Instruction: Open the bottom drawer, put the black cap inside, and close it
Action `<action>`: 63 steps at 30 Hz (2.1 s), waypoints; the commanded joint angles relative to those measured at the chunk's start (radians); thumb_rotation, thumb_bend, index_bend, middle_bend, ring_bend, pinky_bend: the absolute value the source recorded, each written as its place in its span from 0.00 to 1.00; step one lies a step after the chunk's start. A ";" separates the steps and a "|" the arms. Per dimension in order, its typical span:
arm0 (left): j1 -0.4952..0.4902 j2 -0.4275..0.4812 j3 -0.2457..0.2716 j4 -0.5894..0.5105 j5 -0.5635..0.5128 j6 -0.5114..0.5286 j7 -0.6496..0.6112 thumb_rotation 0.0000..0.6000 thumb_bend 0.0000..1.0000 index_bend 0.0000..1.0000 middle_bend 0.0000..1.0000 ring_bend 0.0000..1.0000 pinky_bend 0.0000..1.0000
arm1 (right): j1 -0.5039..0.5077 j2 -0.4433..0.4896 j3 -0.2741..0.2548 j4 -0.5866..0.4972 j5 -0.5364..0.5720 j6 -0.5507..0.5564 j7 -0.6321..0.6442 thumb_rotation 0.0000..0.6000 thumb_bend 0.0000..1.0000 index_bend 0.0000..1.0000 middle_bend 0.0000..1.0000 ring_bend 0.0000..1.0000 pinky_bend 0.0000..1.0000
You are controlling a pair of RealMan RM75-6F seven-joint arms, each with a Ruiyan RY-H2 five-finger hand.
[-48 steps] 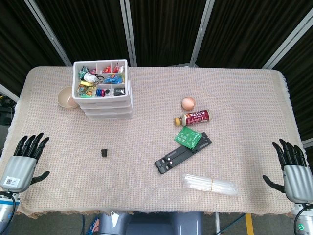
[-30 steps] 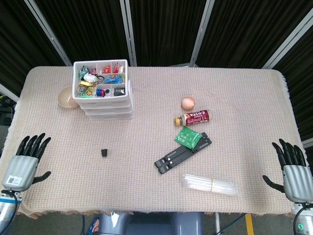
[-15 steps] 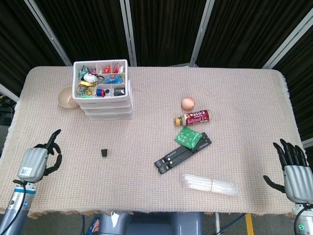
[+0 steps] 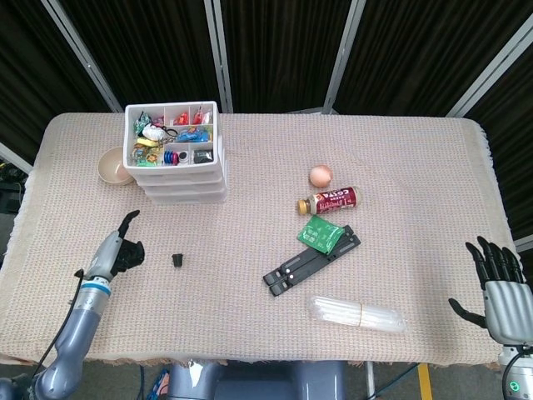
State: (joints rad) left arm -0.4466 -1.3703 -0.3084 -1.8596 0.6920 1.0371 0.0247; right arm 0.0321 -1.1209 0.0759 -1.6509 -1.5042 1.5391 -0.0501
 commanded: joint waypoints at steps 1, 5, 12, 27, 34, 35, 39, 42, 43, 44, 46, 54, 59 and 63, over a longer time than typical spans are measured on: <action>-0.133 -0.093 -0.082 0.067 -0.217 -0.086 0.019 1.00 0.73 0.00 0.93 0.86 0.72 | 0.000 0.003 0.000 0.001 0.003 -0.002 0.005 1.00 0.06 0.08 0.00 0.00 0.00; -0.189 -0.137 -0.105 0.129 -0.318 -0.113 0.025 1.00 0.74 0.00 0.93 0.86 0.73 | -0.001 0.007 0.003 0.000 0.012 -0.006 0.019 1.00 0.06 0.08 0.00 0.00 0.00; -0.275 -0.218 -0.126 0.234 -0.434 -0.126 0.041 1.00 0.74 0.00 0.93 0.86 0.72 | 0.000 0.011 0.004 0.000 0.014 -0.009 0.029 1.00 0.07 0.08 0.00 0.00 0.00; -0.343 -0.330 -0.141 0.391 -0.487 -0.123 0.045 1.00 0.74 0.00 0.93 0.86 0.73 | -0.007 0.019 0.005 0.000 0.018 0.000 0.040 1.00 0.07 0.08 0.00 0.00 0.00; -0.366 -0.376 -0.147 0.457 -0.479 -0.131 0.050 1.00 0.74 0.00 0.93 0.86 0.73 | -0.008 0.020 0.005 -0.003 0.018 0.001 0.040 1.00 0.07 0.08 0.00 0.00 0.00; -0.369 -0.382 -0.149 0.466 -0.481 -0.134 0.051 1.00 0.74 0.00 0.93 0.86 0.73 | -0.008 0.019 0.006 -0.003 0.018 0.001 0.040 1.00 0.07 0.08 0.00 0.00 0.00; -0.378 -0.401 -0.151 0.496 -0.478 -0.140 0.055 1.00 0.74 0.00 0.93 0.86 0.72 | -0.008 0.020 0.007 -0.002 0.021 0.001 0.041 1.00 0.06 0.08 0.00 0.00 0.00; -0.379 -0.411 -0.155 0.511 -0.471 -0.140 0.052 1.00 0.74 0.00 0.93 0.86 0.72 | -0.008 0.021 0.008 -0.002 0.022 0.000 0.043 1.00 0.07 0.08 0.00 0.00 0.00; -0.380 -0.414 -0.156 0.517 -0.467 -0.139 0.052 1.00 0.74 0.00 0.93 0.86 0.72 | -0.008 0.021 0.008 -0.002 0.022 0.001 0.043 1.00 0.07 0.08 0.00 0.00 0.00; -0.380 -0.417 -0.158 0.522 -0.465 -0.140 0.051 1.00 0.74 0.00 0.93 0.86 0.72 | -0.008 0.021 0.008 -0.001 0.021 0.001 0.043 1.00 0.07 0.08 0.00 0.00 0.00; -0.380 -0.420 -0.161 0.529 -0.462 -0.139 0.050 1.00 0.74 0.00 0.93 0.86 0.72 | -0.008 0.020 0.008 -0.001 0.021 0.001 0.044 1.00 0.07 0.08 0.00 0.00 0.00; -0.391 -0.443 -0.179 0.575 -0.471 -0.162 0.051 1.00 0.74 0.00 0.93 0.86 0.72 | -0.009 0.019 0.008 -0.003 0.020 0.003 0.038 1.00 0.07 0.08 0.00 0.00 0.00; -0.400 -0.462 -0.186 0.599 -0.487 -0.180 0.054 1.00 0.74 0.00 0.93 0.86 0.72 | -0.009 0.020 0.009 -0.003 0.023 0.002 0.038 1.00 0.07 0.08 0.00 0.00 0.00; -0.399 -0.471 -0.181 0.600 -0.485 -0.173 0.059 1.00 0.74 0.00 0.93 0.86 0.73 | -0.010 0.021 0.010 -0.001 0.023 0.004 0.042 1.00 0.07 0.08 0.00 0.00 0.00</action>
State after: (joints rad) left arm -0.8458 -1.8409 -0.4920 -1.2585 0.2032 0.8618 0.0816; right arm 0.0220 -1.1002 0.0855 -1.6525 -1.4816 1.5433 -0.0087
